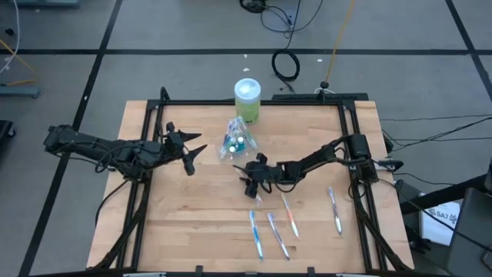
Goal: Pick & Place toothbrushing station
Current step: Put the top orange toothbrush into the transparent organizer
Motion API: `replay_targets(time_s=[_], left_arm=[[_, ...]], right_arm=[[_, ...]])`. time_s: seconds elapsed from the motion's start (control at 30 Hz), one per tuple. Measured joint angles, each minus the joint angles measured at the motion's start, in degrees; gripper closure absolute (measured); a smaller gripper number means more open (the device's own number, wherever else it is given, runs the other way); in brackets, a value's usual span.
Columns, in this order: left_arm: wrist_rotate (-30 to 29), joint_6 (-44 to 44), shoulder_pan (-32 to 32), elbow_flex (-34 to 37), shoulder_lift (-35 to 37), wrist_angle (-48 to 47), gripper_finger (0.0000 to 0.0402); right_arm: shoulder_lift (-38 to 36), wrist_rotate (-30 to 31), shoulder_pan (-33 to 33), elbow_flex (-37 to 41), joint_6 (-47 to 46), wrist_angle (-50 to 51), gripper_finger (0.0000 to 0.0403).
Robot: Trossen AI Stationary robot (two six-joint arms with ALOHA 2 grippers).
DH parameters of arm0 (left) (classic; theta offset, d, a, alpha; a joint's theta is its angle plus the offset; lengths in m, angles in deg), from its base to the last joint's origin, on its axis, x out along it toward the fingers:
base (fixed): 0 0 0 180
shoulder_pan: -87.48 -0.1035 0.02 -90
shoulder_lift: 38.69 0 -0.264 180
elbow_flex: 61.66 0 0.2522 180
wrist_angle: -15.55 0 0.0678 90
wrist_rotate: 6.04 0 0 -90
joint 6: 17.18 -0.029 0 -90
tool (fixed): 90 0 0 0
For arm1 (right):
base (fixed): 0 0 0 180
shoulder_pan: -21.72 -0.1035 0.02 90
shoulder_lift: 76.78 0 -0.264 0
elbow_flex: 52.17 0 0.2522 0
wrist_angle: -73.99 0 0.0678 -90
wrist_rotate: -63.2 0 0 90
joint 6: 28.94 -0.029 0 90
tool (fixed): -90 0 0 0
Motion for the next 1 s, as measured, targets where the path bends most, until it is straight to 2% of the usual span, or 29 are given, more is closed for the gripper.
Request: replay_targets(time_s=[0.37,0.67,1.0], left_arm=[[0.0,0.1,0.0,0.0,0.0,-0.1,0.019],[0.0,0.5,0.0,0.0,0.0,-1.7,0.019],[0.0,2.0,0.0,0.0,0.0,-1.3,0.019]], right_arm=[[-0.4,-1.0,1.6,0.1,-6.7,0.8,0.0391],[-2.5,-3.3,1.5,0.3,-6.4,0.2,0.0391],[-12.3,-2.3,0.8,0.3,-3.5,0.9,0.0396]])
